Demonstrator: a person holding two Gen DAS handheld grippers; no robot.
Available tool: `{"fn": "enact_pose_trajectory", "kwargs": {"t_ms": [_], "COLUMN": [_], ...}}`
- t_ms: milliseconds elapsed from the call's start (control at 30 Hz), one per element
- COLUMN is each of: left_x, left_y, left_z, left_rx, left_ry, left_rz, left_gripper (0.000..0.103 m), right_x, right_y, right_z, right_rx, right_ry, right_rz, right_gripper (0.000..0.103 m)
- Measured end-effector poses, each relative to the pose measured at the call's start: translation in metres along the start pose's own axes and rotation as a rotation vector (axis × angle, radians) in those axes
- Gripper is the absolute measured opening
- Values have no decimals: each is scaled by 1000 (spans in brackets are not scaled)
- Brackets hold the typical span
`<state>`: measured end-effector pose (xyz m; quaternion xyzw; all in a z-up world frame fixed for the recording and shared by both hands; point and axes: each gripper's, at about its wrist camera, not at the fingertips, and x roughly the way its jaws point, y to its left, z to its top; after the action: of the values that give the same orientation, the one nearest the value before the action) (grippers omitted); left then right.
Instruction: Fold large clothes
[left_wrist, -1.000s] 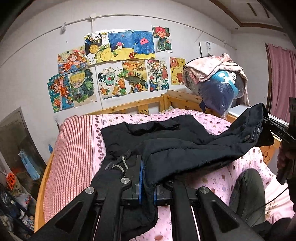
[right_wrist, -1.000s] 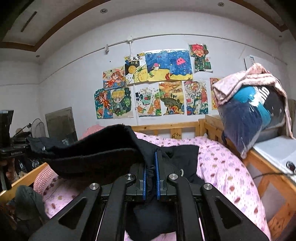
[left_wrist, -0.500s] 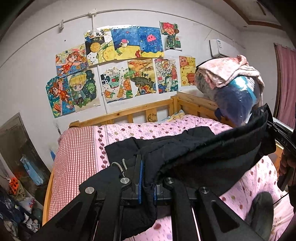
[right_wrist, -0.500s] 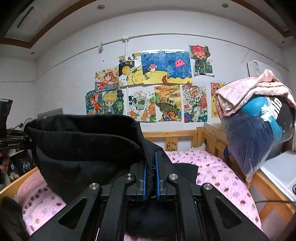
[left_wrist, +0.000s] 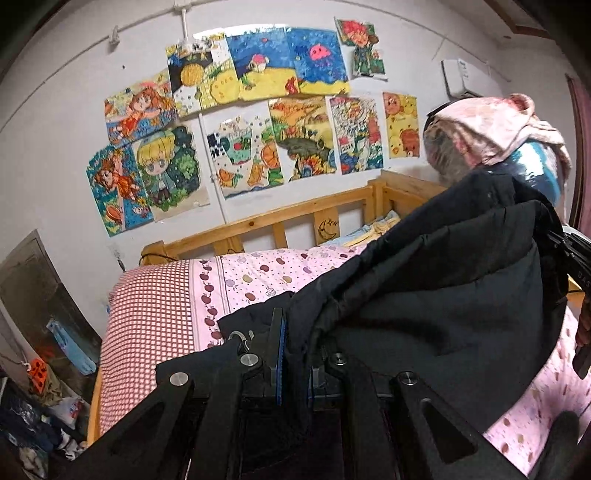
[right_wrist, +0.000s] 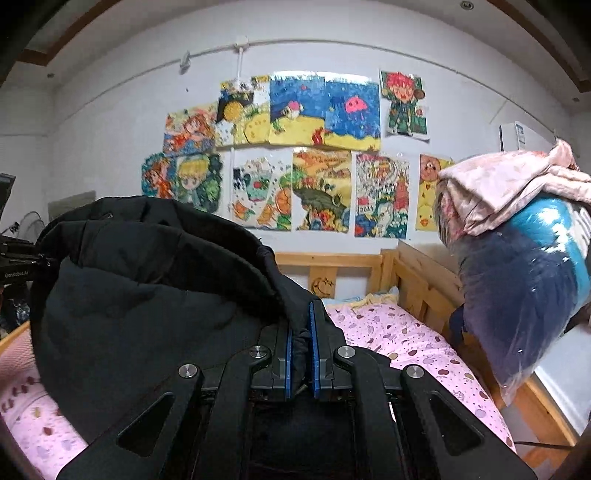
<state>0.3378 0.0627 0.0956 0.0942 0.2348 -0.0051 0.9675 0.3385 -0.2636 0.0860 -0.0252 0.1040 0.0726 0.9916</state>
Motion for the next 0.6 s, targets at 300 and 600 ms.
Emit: {"fn": "enact_pose_trajectory", "kwargs": {"t_ms": [300,600], "left_x": [88,157], "left_y": [4,7], "left_z": [4,-6], "left_rx": [-8,-36], "left_ry": [64,148], "left_rz": [19,33], "left_gripper": [8,9], "right_x": [85,146], "right_y": [-2,3], "right_z": [-13,-36], "right_rx": [8,4], "right_ry": [107,193], "right_rz": [-27,-44], "right_gripper": [7,7]}}
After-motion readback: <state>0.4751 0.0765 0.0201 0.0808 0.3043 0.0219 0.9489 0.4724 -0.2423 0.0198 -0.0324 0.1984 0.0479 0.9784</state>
